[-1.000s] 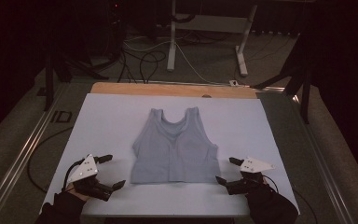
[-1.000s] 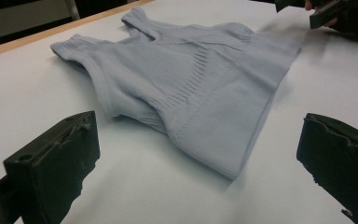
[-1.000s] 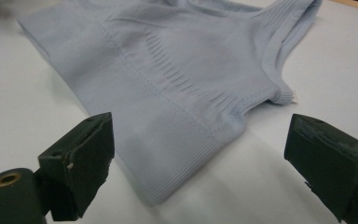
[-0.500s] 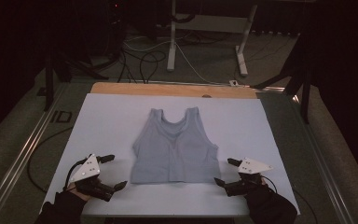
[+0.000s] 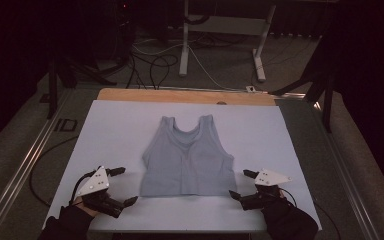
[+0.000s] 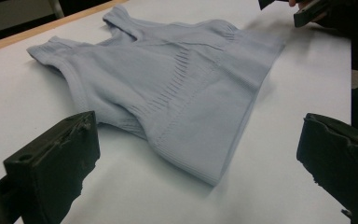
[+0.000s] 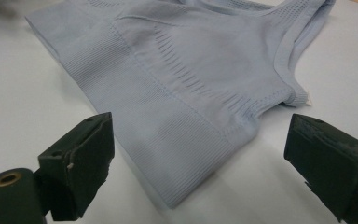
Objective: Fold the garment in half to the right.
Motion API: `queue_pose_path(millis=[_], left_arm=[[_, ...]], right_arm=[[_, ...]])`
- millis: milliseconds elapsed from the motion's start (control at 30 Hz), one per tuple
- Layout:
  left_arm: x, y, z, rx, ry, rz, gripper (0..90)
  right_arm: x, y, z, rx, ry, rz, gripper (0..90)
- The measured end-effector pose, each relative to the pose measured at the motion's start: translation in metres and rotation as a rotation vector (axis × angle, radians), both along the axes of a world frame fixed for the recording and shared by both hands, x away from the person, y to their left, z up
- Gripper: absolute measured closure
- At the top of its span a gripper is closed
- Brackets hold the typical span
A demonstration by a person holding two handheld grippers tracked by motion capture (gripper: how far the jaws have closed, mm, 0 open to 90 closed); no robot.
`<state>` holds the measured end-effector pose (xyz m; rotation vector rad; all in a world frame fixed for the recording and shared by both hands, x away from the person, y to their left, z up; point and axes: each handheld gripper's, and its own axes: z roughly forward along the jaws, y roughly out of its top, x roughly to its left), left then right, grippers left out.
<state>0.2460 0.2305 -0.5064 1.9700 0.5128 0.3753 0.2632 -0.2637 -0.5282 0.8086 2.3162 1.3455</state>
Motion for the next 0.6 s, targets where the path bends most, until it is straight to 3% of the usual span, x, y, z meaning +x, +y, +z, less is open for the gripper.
queue_pose_path(millis=[167, 267, 367, 500, 600], left_arm=[[0.0, -0.003, 0.002, -0.009, 0.01, -0.014, 0.5], [0.004, -0.002, 0.002, -0.04, 0.033, -0.024, 0.4], [0.004, -0.004, 0.004, -0.034, 0.032, -0.024, 0.5], [0.004, -0.007, 0.012, -0.033, 0.034, -0.037, 0.4], [0.004, -0.008, 0.017, -0.021, 0.031, -0.04, 0.5]], right_arm=[[-0.002, 0.002, 0.005, 0.006, -0.007, 0.001, 8.6], [-0.004, 0.004, 0.009, 0.012, 0.008, -0.001, 8.6], [-0.005, 0.004, 0.013, 0.015, 0.016, -0.012, 8.6], [-0.005, 0.007, 0.022, 0.015, 0.005, -0.008, 8.6], [-0.005, 0.012, 0.032, 0.009, -0.028, 0.01, 8.6]])
